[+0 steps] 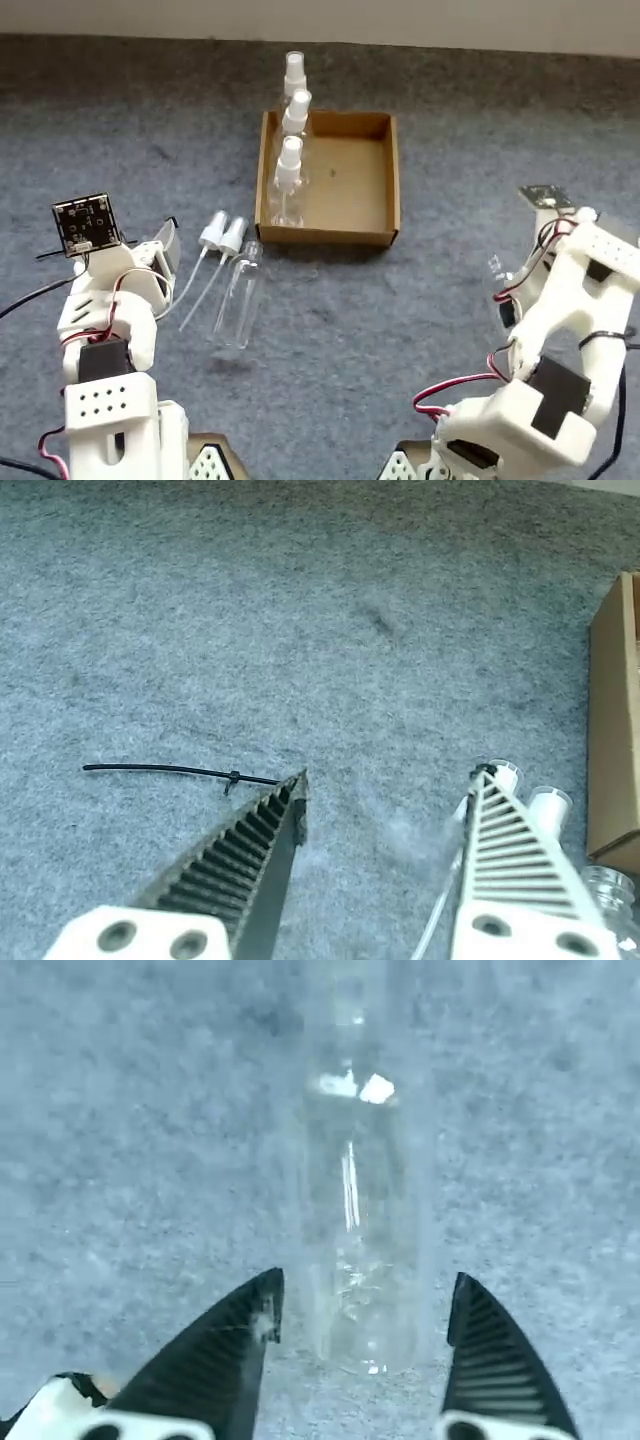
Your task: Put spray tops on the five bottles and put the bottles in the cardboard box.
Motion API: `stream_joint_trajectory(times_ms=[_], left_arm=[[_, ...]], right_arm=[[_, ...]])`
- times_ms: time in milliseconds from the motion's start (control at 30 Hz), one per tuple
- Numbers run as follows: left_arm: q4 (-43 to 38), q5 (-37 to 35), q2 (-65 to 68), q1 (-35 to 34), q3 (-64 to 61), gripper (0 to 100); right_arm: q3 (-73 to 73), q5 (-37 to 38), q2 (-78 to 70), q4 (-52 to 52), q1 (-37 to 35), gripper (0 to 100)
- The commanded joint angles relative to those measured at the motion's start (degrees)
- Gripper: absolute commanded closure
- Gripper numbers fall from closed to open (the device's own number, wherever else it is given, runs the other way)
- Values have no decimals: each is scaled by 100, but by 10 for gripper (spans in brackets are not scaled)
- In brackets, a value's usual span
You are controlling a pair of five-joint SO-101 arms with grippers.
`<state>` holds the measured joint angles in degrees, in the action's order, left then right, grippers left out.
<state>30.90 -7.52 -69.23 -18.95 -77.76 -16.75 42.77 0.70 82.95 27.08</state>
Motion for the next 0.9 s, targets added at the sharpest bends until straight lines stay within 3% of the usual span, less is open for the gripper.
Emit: stream_joint_trajectory(times_ms=[0,267,867], left_arm=[[-114,-26,-31,92,22,766],[-114,-26,-31,92,22,766],[-105,-26,-31,233,22,766]], right_arm=[[778,-193,31,409,-549,789],[1095,-193,-224,338,-1086,789],[1525,-281,-1675,-251,-936,785]])
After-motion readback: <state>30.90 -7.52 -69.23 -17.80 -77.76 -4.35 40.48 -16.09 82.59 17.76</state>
